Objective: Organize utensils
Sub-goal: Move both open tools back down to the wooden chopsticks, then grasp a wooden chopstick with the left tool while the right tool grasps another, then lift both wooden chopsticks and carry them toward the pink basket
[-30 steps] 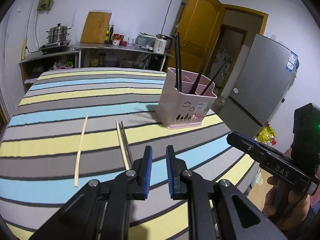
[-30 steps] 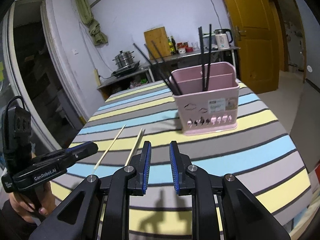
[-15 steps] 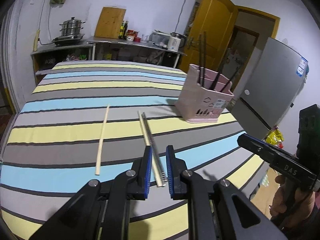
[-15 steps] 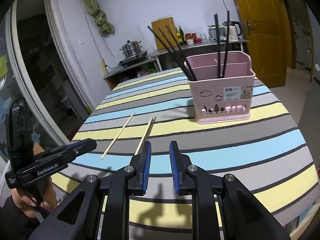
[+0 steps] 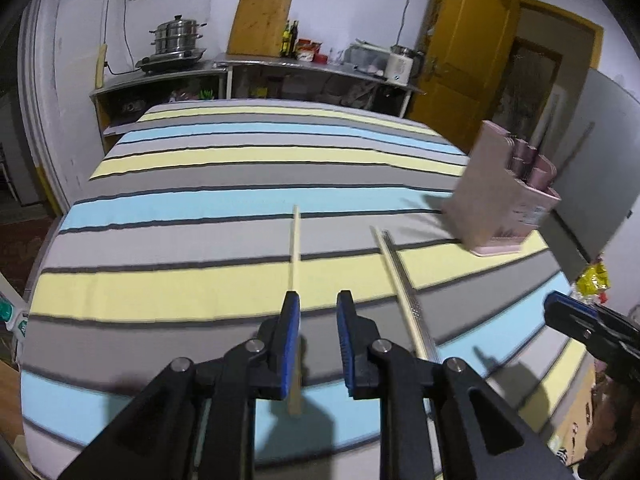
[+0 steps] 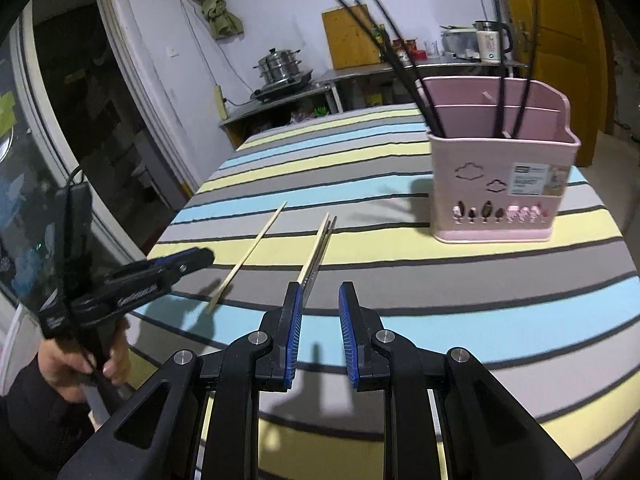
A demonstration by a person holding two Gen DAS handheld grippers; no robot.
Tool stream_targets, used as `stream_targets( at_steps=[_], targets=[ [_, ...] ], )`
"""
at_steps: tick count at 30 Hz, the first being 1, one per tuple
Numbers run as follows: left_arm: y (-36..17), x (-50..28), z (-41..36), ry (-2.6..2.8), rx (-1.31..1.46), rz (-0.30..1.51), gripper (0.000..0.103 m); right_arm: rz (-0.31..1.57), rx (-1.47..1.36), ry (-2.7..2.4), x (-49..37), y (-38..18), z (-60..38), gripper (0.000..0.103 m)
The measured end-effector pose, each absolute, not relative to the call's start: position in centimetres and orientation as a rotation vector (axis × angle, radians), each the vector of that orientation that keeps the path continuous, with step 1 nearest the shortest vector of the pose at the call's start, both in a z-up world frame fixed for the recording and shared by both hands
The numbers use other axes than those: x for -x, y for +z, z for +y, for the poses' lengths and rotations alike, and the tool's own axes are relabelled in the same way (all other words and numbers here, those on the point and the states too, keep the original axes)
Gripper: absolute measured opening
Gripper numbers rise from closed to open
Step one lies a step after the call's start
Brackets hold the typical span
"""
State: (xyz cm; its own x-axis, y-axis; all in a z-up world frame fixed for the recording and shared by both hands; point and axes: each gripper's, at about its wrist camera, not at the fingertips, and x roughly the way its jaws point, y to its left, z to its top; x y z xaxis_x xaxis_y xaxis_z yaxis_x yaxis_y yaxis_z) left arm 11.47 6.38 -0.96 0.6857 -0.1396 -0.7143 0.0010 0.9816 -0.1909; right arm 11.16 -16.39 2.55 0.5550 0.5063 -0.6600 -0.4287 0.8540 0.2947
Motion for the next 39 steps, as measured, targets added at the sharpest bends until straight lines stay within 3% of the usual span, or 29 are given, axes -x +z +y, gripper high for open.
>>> stream_targets(
  at_steps=[12, 19, 27, 39],
  targets=[
    [-4.8, -18.0, 6.8, -0.057, 0.171, 0.917, 0.02, 0.868, -0.073, 0.586, -14.8, 0.6, -13.0, 0.02],
    [-4.9, -16.7, 8.1, -0.007, 0.211, 0.902, 0.011, 0.889, -0.066, 0.592, -16.9, -0.4, -11.7, 0.02],
    [-4.9, -13.8, 10.4, 0.035, 0.279, 0.917, 0.011, 0.906, -0.04, 0.615, -21.2, -1.4, -8.9, 0.02],
    [-4.8, -16.4, 12.2, 0.018, 0.336, 0.936, 0.013, 0.999, 0.035, 0.568, -26.3, -4.1, -6.2, 0.02]
  ],
)
